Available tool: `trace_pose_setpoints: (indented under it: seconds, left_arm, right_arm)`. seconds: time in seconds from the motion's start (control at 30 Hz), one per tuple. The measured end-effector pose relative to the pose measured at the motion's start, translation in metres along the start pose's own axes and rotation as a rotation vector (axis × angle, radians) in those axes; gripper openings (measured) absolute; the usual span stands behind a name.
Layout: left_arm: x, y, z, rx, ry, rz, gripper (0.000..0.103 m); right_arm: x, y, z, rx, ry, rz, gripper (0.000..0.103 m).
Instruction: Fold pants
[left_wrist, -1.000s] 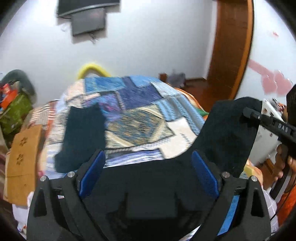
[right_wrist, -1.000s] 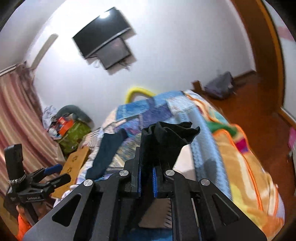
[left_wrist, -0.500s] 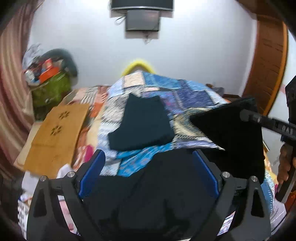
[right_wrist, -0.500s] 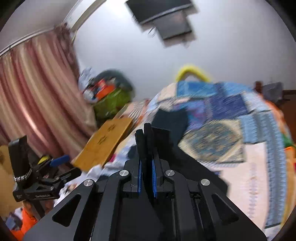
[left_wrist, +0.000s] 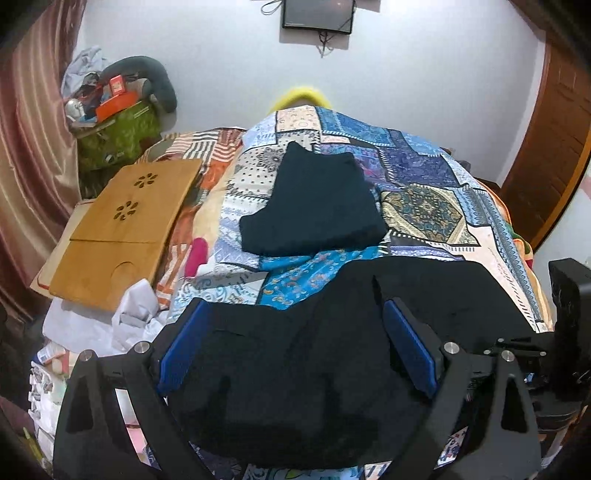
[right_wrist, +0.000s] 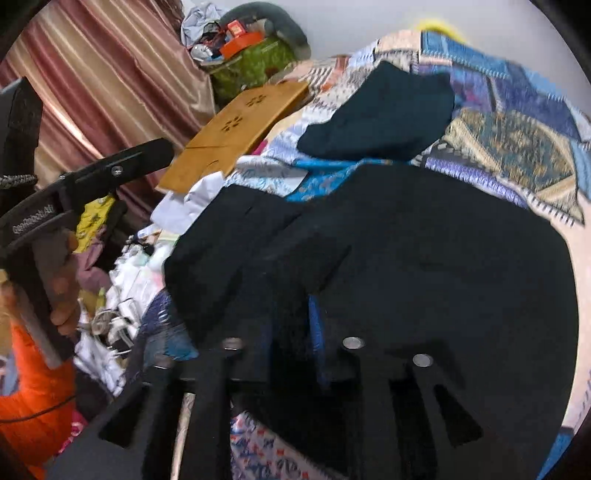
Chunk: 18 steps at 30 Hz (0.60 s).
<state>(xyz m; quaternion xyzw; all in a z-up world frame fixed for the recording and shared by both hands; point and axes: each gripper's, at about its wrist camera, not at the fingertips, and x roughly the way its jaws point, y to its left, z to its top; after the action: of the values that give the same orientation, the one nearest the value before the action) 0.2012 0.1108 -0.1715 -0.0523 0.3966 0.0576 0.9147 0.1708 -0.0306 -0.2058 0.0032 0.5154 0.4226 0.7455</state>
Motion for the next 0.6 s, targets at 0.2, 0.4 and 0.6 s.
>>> trace_pose_setpoints:
  seconds: [0.2,0.4,0.6]
  left_arm:
    - [0.012,-0.037,0.012,0.083,0.015,-0.048,0.095]
    - [0.042,-0.088,0.022,0.187,0.064,-0.1,0.095]
    - [0.093,-0.145,0.02,0.299,0.194,-0.154,0.095]
  right_arm:
    - [-0.059,-0.005,0.0,-0.075,-0.133,-0.078,0.047]
    - [-0.088,-0.046,0.011,-0.101,-0.237,-0.325,0.053]
    - [-0.057,-0.098,0.003,-0.024,-0.128,-0.368,0.053]
